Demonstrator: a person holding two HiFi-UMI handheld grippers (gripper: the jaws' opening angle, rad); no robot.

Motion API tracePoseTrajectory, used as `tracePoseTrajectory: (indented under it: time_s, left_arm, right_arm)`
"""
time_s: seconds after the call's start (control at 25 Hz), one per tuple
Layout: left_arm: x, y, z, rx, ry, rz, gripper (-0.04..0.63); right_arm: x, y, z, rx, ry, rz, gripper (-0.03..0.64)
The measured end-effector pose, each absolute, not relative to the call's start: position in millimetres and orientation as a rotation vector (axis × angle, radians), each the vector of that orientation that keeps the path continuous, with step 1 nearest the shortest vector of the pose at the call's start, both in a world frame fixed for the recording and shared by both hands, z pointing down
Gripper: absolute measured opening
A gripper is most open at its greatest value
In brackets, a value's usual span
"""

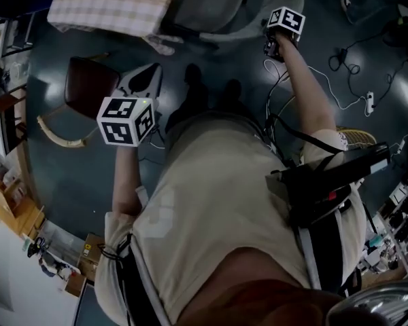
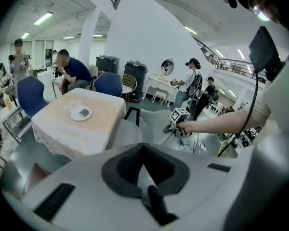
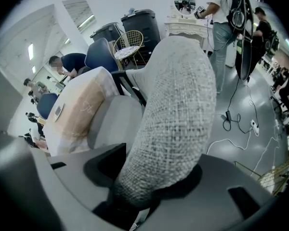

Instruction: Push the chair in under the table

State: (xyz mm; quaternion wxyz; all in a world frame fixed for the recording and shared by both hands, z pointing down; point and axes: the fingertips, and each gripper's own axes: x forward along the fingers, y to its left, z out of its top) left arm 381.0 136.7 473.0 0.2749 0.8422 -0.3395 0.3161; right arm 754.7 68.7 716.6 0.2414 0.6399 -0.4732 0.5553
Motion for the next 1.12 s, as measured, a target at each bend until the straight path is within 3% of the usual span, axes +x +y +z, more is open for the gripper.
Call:
tracePoseTrajectory:
  time_s: [0.68, 1.12]
  left_arm:
    - [369.7, 161.9, 461.8, 2.227, -1.020, 0.804, 0.006]
    - [374.6, 169.8, 470.8, 2.187, -1.018, 0.830, 0.006]
  right_arm:
    - [756.7, 83.6, 712.7, 1.749, -1.302, 1.586, 0.227]
    - [757.1, 82.7, 712.7, 1.826, -1.184, 1.576, 0.189]
